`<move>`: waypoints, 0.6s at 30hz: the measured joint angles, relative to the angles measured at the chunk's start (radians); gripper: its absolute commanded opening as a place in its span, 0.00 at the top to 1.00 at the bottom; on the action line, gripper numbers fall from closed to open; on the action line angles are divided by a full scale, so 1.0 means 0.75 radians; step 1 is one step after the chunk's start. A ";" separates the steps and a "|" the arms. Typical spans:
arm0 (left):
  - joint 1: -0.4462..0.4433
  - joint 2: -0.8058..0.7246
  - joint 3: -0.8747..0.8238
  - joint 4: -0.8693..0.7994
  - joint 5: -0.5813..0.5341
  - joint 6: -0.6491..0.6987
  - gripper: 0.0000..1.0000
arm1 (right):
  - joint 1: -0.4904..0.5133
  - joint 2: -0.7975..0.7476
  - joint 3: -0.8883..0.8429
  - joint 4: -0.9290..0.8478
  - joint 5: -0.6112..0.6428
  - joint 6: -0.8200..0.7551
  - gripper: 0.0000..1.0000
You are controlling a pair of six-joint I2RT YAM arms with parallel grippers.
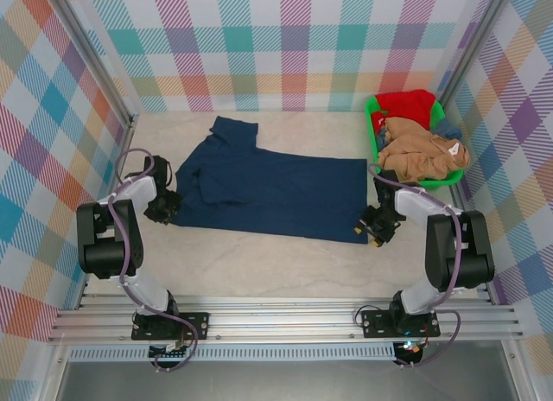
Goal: Fold and stack the t-shirts
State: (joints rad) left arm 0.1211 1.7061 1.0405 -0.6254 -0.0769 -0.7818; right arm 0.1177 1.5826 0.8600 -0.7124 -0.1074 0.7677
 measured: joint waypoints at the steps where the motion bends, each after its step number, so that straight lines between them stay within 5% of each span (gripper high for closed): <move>1: 0.000 0.009 0.000 0.000 -0.005 -0.004 0.79 | -0.001 0.017 0.000 0.010 -0.006 0.007 0.57; 10: 0.000 0.031 0.000 -0.001 -0.054 -0.030 1.00 | -0.008 0.027 0.003 0.003 -0.010 0.017 0.81; 14: 0.000 0.031 0.000 -0.010 -0.077 -0.044 1.00 | -0.002 0.036 0.019 0.012 -0.013 0.001 0.97; 18: 0.000 0.025 0.001 -0.075 -0.120 -0.054 1.00 | 0.012 0.040 0.037 0.000 0.005 -0.027 1.00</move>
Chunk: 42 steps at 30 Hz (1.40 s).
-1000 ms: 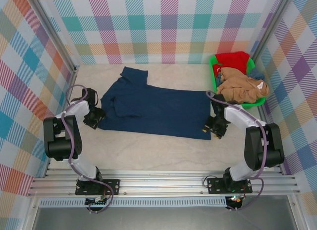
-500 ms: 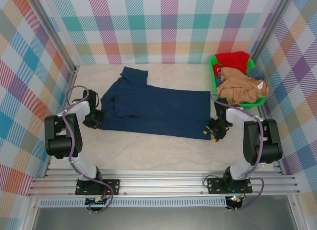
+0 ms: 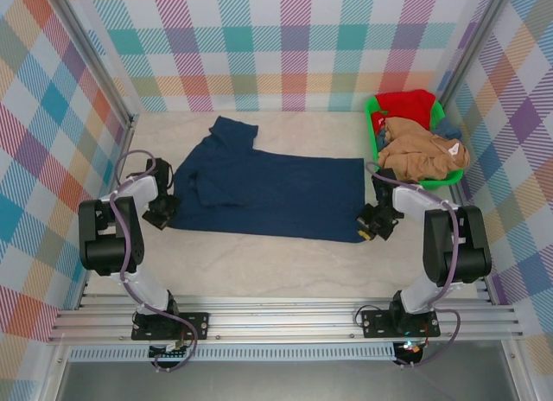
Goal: Fold and stack the t-shirts
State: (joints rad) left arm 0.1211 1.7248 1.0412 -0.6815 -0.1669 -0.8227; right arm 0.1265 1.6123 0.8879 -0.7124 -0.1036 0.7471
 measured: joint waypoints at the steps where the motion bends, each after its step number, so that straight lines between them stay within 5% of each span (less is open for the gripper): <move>1: 0.000 -0.009 -0.004 -0.021 -0.010 -0.006 1.00 | 0.005 0.000 0.004 -0.010 0.008 -0.004 1.00; 13: -0.036 -0.366 -0.257 -0.247 -0.090 -0.181 1.00 | 0.053 -0.065 0.005 -0.176 0.048 -0.030 1.00; 14: -0.039 -0.381 -0.269 -0.252 -0.096 -0.188 0.97 | 0.058 -0.068 0.002 -0.182 0.048 -0.029 0.98; 17: -0.043 -0.402 -0.282 -0.257 -0.101 -0.200 0.60 | 0.065 -0.068 -0.015 -0.191 0.047 -0.021 0.73; 19: -0.047 -0.400 -0.274 -0.268 -0.111 -0.197 0.49 | 0.069 -0.068 -0.014 -0.202 0.057 -0.021 0.63; 25: -0.165 -0.446 -0.080 -0.279 -0.147 -0.136 0.52 | 0.077 -0.108 0.050 -0.276 0.156 -0.032 0.59; 32: -0.347 -0.512 -0.104 -0.064 0.102 -0.014 0.54 | 0.126 -0.167 0.174 -0.247 0.193 -0.086 0.59; 42: -0.365 -0.329 -0.208 0.065 0.282 0.054 0.56 | 0.168 -0.076 0.205 -0.199 0.145 -0.110 0.59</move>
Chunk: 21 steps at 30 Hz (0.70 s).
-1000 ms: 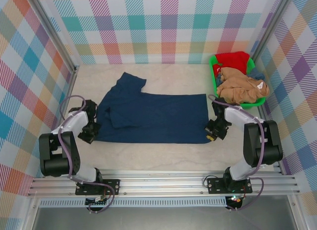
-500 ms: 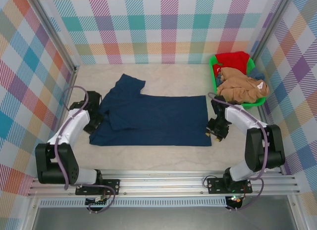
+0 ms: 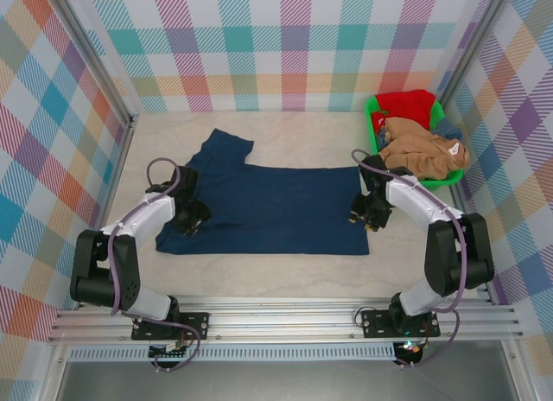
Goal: Fold and stack the t-shirts
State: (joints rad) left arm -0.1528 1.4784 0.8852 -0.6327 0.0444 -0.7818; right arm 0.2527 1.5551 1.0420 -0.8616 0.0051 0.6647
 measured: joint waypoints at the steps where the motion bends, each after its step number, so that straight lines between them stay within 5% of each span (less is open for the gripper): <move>1: 0.000 0.010 -0.001 0.014 0.001 0.006 0.57 | 0.001 0.002 0.001 0.002 -0.004 0.000 0.59; 21: -0.003 0.102 0.028 0.085 -0.058 0.097 1.00 | 0.016 0.003 0.001 0.017 -0.043 -0.001 0.59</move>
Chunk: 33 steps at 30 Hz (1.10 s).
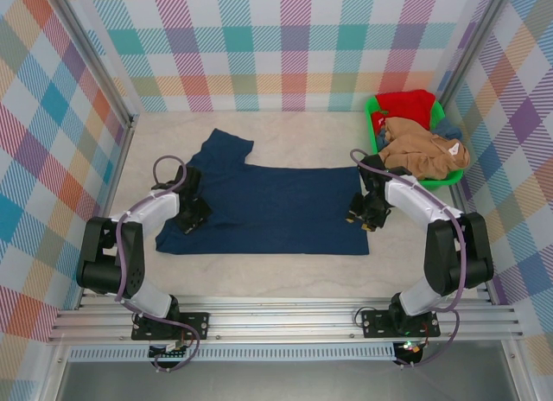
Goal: Fold and stack the t-shirts
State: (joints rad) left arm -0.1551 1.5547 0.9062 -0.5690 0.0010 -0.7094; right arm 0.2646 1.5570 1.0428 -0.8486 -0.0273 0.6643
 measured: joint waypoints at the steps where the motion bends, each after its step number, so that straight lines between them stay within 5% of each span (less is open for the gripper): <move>1: -0.001 0.000 0.012 -0.002 -0.003 0.002 1.00 | 0.002 0.000 0.000 0.001 0.000 0.000 0.59; 3: -0.007 0.000 0.044 -0.012 -0.006 0.011 0.98 | 0.005 0.000 0.000 0.004 0.000 0.000 0.59; 4: -0.010 0.000 0.068 -0.026 -0.016 0.018 0.86 | 0.006 0.000 0.000 0.004 -0.001 0.000 0.59; 7: -0.017 -0.006 0.112 -0.054 -0.044 0.027 0.71 | 0.008 0.000 0.000 0.004 -0.001 0.000 0.59; 11: -0.003 -0.049 0.051 -0.038 -0.024 0.024 0.62 | 0.008 0.000 0.000 0.004 -0.001 0.000 0.59; 25: 0.057 -0.006 -0.047 0.078 0.079 0.036 0.64 | 0.015 0.000 0.001 0.004 -0.010 -0.005 0.59; 33: 0.057 0.028 -0.050 0.115 0.089 0.058 0.88 | 0.015 0.003 0.003 0.004 -0.011 -0.005 0.59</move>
State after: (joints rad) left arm -0.1123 1.5757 0.8684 -0.4824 0.0677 -0.6659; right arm 0.2760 1.5593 1.0447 -0.8455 -0.0353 0.6605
